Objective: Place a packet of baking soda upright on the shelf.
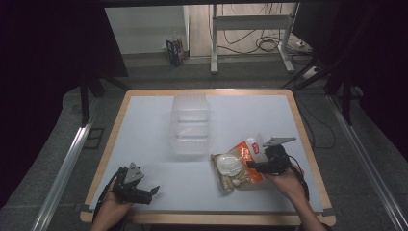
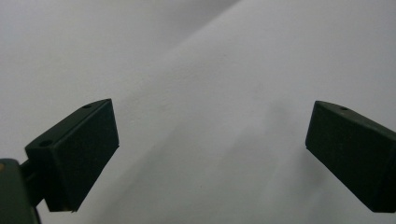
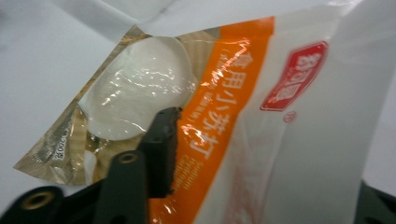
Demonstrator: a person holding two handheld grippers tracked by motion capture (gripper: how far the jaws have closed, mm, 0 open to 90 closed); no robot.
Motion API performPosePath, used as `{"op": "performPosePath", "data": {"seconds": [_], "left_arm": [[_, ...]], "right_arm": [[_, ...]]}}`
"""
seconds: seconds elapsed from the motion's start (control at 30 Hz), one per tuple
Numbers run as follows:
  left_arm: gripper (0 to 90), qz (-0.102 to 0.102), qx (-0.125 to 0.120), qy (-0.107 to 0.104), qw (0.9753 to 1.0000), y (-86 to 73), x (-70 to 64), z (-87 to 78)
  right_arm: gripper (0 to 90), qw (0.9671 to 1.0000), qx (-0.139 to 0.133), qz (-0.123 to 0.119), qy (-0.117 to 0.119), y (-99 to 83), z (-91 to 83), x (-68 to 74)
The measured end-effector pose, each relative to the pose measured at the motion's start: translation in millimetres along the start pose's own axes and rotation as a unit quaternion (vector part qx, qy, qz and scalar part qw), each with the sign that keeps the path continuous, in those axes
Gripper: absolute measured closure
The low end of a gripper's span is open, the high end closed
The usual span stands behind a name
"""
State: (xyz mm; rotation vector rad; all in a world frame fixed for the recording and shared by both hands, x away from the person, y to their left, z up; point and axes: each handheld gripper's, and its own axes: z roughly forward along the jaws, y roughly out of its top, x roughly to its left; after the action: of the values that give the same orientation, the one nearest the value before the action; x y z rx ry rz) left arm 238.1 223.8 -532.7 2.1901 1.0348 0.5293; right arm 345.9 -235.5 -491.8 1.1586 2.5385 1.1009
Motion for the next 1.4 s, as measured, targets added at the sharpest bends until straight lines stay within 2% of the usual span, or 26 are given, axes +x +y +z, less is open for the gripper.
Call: {"op": "performPosePath", "data": {"seconds": [0.07,0.1,0.17,0.3,0.6,0.8,0.93,1.13,1.4], "left_arm": [[2.6,0.0,-0.001,0.0,1.0,0.0,0.0,0.0],[2.6,-0.001,-0.001,0.0,1.0,0.0,0.0,0.0],[2.6,-0.001,-0.001,0.0,1.0,-0.1,0.1,-0.1],[2.7,-0.001,-0.001,0.001,1.0,-0.1,-0.1,-0.1],[2.7,0.002,0.0,0.001,1.0,0.4,-0.1,0.0],[2.7,0.001,-0.001,0.0,1.0,0.6,0.0,0.3],[2.7,0.002,-0.001,0.001,1.0,0.8,-0.3,0.4],[2.7,0.002,-0.001,0.002,1.0,0.7,-0.5,0.4],[2.7,0.001,-0.001,0.002,1.0,0.8,-0.5,0.5]], "right_arm": [[66.3,1.0,0.004,-0.008,-0.004,2.1,1.9,1.4],[75.1,0.9996,0.009,-0.022,-0.012,4.3,2.7,2.3],[78.4,0.9994,0.011,-0.027,-0.017,5.2,2.7,2.4],[87.7,0.9997,0.007,-0.018,-0.013,6.3,2.7,0.4],[88.1,0.9992,-0.009,-0.038,-0.006,14.9,-5.0,6.8],[88.1,0.9993,-0.021,-0.029,0.012,23.4,-9.3,8.1],[88.2,0.9987,-0.029,-0.036,0.022,33.1,-12.9,13.7],[88.3,0.9977,-0.028,-0.046,0.041,47.6,-17.3,25.0],[88.5,0.9966,-0.025,-0.067,0.041,62.7,-26.1,36.3]]}}
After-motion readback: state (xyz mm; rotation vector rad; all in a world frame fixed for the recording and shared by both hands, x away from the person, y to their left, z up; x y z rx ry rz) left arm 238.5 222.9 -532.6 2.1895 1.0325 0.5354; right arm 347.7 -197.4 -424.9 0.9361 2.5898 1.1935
